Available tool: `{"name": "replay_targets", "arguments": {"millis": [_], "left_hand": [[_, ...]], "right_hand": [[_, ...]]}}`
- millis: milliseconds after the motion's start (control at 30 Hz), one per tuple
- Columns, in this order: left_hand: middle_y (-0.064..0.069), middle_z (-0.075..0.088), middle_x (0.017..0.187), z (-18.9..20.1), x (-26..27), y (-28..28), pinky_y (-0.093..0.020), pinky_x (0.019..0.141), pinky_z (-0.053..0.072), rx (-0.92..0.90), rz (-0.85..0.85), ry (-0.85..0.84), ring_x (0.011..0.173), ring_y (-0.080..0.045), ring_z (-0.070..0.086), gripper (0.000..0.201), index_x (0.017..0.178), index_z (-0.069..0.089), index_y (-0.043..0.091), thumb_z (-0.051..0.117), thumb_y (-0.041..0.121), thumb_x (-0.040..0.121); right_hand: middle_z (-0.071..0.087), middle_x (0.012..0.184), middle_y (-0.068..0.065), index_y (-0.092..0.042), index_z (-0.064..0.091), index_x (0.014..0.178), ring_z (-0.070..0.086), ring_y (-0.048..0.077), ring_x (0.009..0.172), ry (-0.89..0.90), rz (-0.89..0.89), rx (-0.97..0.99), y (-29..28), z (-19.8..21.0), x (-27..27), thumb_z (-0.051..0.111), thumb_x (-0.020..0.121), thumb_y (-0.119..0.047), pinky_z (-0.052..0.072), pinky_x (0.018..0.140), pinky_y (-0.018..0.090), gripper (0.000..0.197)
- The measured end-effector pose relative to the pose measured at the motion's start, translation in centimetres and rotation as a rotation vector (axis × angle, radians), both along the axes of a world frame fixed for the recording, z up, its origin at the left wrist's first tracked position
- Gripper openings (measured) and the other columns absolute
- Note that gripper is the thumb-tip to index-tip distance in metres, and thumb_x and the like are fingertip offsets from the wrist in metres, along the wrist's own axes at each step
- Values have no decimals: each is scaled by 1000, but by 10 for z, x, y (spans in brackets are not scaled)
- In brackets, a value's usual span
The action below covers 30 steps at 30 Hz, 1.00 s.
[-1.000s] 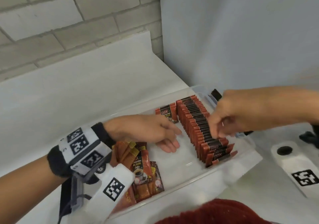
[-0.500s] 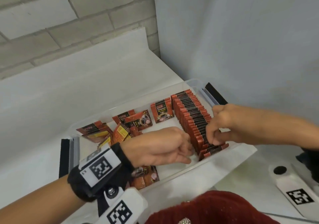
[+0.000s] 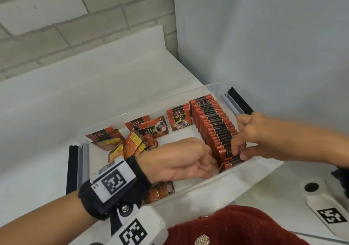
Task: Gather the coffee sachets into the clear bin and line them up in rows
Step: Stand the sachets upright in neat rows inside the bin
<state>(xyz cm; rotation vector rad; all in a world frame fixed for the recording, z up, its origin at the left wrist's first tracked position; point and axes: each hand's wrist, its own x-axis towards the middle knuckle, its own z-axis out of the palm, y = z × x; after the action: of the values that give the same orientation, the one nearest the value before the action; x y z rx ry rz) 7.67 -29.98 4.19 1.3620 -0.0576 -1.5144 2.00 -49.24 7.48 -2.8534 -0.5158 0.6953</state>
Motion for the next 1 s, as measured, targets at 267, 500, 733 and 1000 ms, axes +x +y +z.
{"name": "replay_targets", "arguments": {"millis": [267, 500, 733, 1000], "left_hand": [[-17, 61, 90, 5, -8, -9, -48, 114, 30, 32, 27, -46, 106, -32, 50, 43, 88, 58, 1, 21, -21, 82], [-22, 48, 110, 5, -5, -13, -50, 116, 25, 33, 41, -32, 121, -35, 45, 53, 120, 51, -2, 21, -21, 81], [-25, 50, 120, 6, -5, -13, -49, 115, 27, 35, 33, -37, 124, -35, 46, 49, 115, 50, -1, 20, -21, 82], [-23, 54, 120, 6, -2, -10, -44, 114, 32, 57, -46, -47, 128, -39, 48, 54, 129, 47, -2, 22, -18, 84]], "right_hand": [[31, 84, -26, -37, 70, 103, 25, -28, 92, -63, 37, 88, 1, -4, 4, 58, 95, -29, 28, 71, -1, 16], [44, 89, -26, -45, 58, 84, 46, -8, 94, -25, -49, 173, -3, 2, 4, 68, 84, -40, 36, 69, 6, 12], [36, 92, -23, -42, 64, 88, 38, -9, 93, -42, -11, 132, 0, -4, 3, 65, 89, -32, 29, 73, 2, 9], [41, 94, -26, -46, 64, 84, 48, -8, 95, -59, -86, 262, -8, 5, -1, 72, 83, -32, 40, 75, 8, 16]]}}
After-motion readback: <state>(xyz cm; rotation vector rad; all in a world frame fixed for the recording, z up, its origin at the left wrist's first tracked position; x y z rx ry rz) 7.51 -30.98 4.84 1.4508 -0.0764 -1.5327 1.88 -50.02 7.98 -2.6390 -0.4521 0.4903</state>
